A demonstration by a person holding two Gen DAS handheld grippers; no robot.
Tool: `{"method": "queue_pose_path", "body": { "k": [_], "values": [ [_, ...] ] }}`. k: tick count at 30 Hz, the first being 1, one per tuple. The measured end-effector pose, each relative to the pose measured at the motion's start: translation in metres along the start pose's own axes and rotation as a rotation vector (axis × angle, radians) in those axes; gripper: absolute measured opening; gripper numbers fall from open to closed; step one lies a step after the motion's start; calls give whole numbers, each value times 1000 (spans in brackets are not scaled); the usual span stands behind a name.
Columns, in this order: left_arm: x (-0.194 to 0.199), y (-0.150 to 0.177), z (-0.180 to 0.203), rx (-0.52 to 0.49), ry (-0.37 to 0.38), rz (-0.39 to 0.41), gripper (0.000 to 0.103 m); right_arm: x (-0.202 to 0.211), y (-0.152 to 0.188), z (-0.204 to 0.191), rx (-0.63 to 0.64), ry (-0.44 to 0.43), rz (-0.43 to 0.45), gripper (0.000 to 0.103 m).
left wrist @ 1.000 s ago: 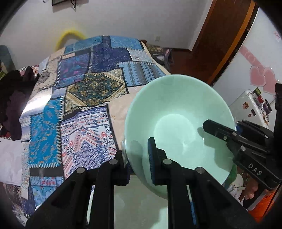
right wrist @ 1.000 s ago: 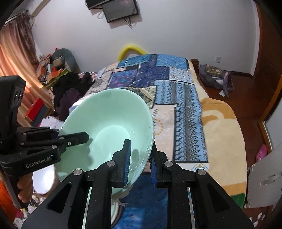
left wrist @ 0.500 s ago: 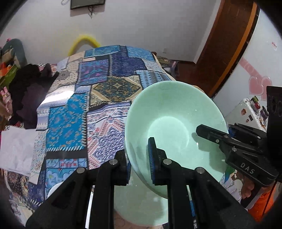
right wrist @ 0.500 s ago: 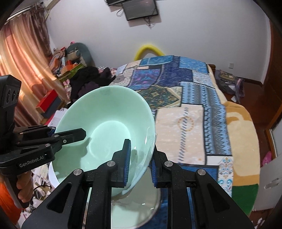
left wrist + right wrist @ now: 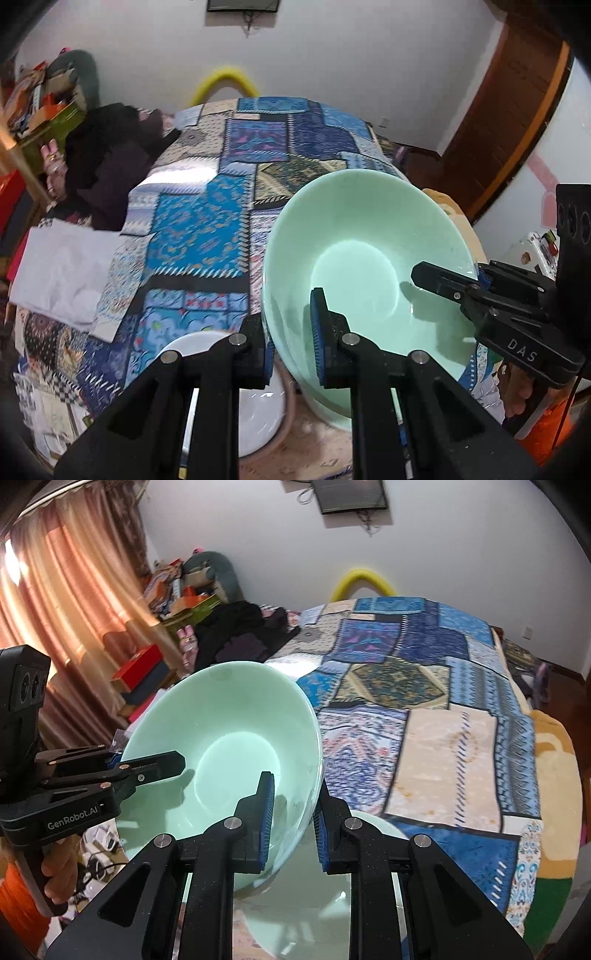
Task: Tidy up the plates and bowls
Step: 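Lift the mint green bowl and carry it toward the bowl stack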
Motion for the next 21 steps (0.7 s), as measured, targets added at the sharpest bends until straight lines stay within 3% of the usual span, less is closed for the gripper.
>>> {"method": "queue_pose_path", "body": {
  "k": [21],
  "values": [
    [13,68,-95,153,-82,-69,16,-61,31,-76,77,-133,-148,18]
  ]
}}
Point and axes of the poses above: each gripper's, at about its wrist camera, not at the fingertips, and x roughly against the way its jaws point, z to its right, y to its underside, the point moved 6 cm from there along -x, roughly the way its jaws point, and after that the axes turned 5 degrees about -x, right-handed, at the moved point
